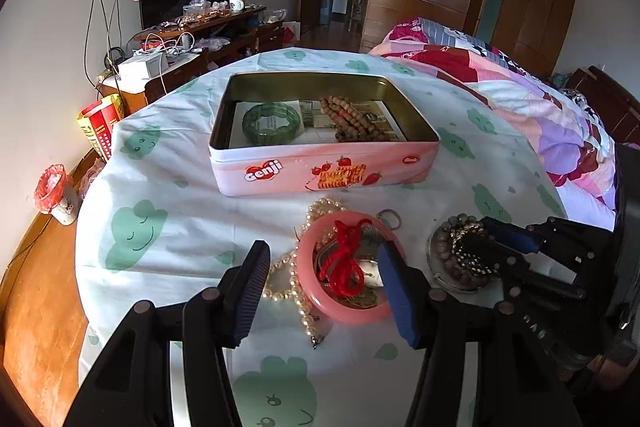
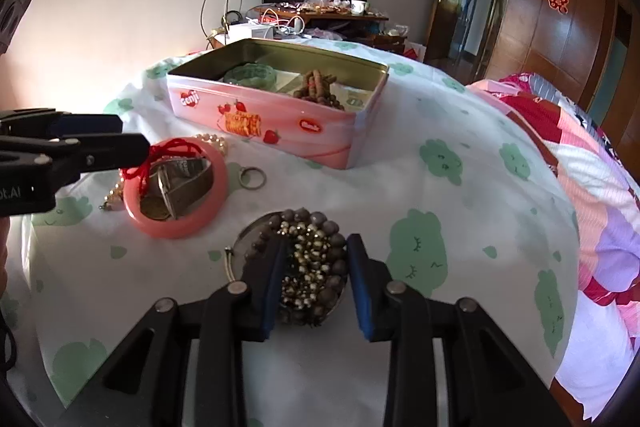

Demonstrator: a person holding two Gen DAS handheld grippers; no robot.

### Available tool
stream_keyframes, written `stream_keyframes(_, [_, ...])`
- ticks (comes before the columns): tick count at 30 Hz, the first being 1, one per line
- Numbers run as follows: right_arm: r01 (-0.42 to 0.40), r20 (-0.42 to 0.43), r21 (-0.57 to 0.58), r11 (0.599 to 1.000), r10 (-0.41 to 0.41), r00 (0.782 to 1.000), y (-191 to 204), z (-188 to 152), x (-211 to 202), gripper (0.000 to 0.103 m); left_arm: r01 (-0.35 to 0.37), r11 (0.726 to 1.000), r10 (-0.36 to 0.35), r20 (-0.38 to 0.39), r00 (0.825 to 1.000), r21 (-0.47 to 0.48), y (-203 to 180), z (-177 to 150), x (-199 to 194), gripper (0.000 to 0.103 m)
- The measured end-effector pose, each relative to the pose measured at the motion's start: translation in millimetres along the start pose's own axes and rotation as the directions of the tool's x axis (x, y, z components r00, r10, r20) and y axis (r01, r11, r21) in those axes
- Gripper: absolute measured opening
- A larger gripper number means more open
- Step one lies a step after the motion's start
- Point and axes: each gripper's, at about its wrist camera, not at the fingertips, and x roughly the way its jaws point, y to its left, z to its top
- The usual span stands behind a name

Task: Organize jewelry
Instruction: 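Grasp the dark metal bead bracelet with the right tool while the left tool grips the red cord pendant, then lift the red cord pendant with the left tool while the right tool holds the metal bracelet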

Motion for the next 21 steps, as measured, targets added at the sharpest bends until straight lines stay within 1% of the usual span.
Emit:
stream_keyframes(1, [-0.003,0.003,0.009,1.0,0.003,1.0,-2,0,-1,0.019,0.001,1.0,-0.001,0.0,1.0,0.0,0,0,0,0.057])
stream_keyframes(2, [-0.024,0.004,0.028,0.999,0.024,1.0,-6,1,-2,0.018,0.004,1.0,-0.004,-0.001,1.0,0.001,0,0,0,0.057])
stream_keyframes(4, [-0.044,0.003,0.044,0.998,0.044,0.999,-10,1,-3,0.017,0.001,1.0,-0.001,0.004,1.0,0.008,-2,0,-1,0.057])
stream_keyframes(7, [-0.046,0.019,0.051,0.998,0.045,0.999,-11,3,-7,0.017,-0.001,1.0,0.0,0.009,1.0,0.015,-4,1,-2,0.057])
stream_keyframes(12, [-0.048,0.083,0.079,0.996,0.042,0.996,-18,13,-27,0.017,0.0,1.0,0.0,0.01,1.0,0.03,-8,2,-1,0.056])
stream_keyframes(13, [-0.05,0.09,0.083,0.995,0.042,0.995,-19,14,-30,0.017,0.002,0.999,-0.003,0.012,1.0,0.033,-9,2,-2,0.053])
stream_keyframes(15, [-0.054,0.099,0.089,0.995,0.045,0.994,-22,16,-33,0.017,0.006,0.999,-0.007,0.009,1.0,0.041,-11,2,-1,0.051])
stream_keyframes(17, [-0.074,0.079,0.094,0.993,0.067,0.995,-23,15,-28,0.017,0.014,0.999,-0.014,0.001,1.0,0.05,-14,2,1,0.041])
stream_keyframes(18, [-0.077,0.073,0.104,0.992,0.07,0.995,-24,14,-25,0.017,0.018,0.998,-0.018,-0.007,1.0,0.057,-16,1,3,0.033])
stream_keyframes(19, [-0.081,0.059,0.111,0.991,0.075,0.995,-26,12,-20,0.017,0.022,0.998,-0.021,-0.014,1.0,0.064,-18,1,6,0.031])
stream_keyframes(21, [-0.087,0.036,0.12,0.989,0.083,0.996,-29,8,-14,0.017,0.025,0.997,-0.023,-0.026,0.999,0.069,-19,-1,11,0.029])
